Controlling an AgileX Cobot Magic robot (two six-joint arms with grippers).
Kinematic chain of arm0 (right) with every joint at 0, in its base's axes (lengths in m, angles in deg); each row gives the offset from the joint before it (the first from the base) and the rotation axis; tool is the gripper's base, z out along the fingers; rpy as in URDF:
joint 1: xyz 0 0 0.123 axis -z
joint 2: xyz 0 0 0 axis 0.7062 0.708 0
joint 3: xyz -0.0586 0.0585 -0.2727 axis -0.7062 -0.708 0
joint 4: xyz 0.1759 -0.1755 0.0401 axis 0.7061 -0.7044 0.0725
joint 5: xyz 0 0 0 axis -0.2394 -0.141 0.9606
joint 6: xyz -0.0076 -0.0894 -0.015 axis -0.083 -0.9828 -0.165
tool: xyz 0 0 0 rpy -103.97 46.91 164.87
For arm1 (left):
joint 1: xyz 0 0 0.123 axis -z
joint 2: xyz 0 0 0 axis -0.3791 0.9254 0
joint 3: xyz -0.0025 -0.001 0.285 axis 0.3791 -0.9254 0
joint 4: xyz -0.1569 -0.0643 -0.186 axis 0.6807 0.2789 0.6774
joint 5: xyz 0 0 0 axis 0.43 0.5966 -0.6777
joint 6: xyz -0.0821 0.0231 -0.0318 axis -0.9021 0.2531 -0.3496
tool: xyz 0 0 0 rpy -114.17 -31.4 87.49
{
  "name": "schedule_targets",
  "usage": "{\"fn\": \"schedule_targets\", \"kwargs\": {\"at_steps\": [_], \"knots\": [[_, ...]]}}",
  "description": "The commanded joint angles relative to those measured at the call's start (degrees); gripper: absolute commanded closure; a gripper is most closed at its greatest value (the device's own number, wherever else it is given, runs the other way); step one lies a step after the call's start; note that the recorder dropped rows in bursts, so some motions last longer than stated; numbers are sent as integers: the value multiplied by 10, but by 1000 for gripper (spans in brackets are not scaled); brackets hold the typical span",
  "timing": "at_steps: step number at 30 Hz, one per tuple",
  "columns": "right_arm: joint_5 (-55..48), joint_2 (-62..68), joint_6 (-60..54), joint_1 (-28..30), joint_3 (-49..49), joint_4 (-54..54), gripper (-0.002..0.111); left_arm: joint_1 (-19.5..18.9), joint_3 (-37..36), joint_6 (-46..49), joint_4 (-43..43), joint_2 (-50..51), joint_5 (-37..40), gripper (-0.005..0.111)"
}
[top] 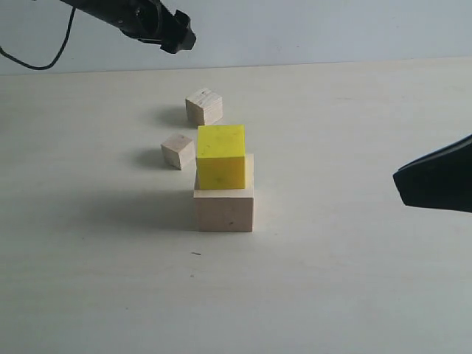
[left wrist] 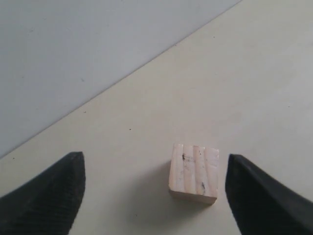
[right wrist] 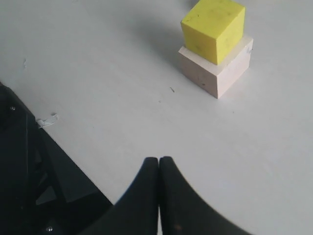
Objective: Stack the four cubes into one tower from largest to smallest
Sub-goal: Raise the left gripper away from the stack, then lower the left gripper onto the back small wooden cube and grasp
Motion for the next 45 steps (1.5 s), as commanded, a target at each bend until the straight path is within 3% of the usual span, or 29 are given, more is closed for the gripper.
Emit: {"fn": "schedule_targets", "kwargs": {"at_steps": [1,13,24,36,45], "knots": [[0,-2,21,0,-2,-3,108,-12,1,-5,6,7,-24,31],[2,-2,32,0,-2,2,108,-28,23,-15,7,65,-31,31],[5,-2,32,0,-2,2,108,-14,134,-31,17,132,55,31],[36,-2,32,0,-2,0,108,8,205,-131,-67,187,134,31],[43,-2,32,0,-2,0,108,9,214,-124,-72,196,141,31]]}}
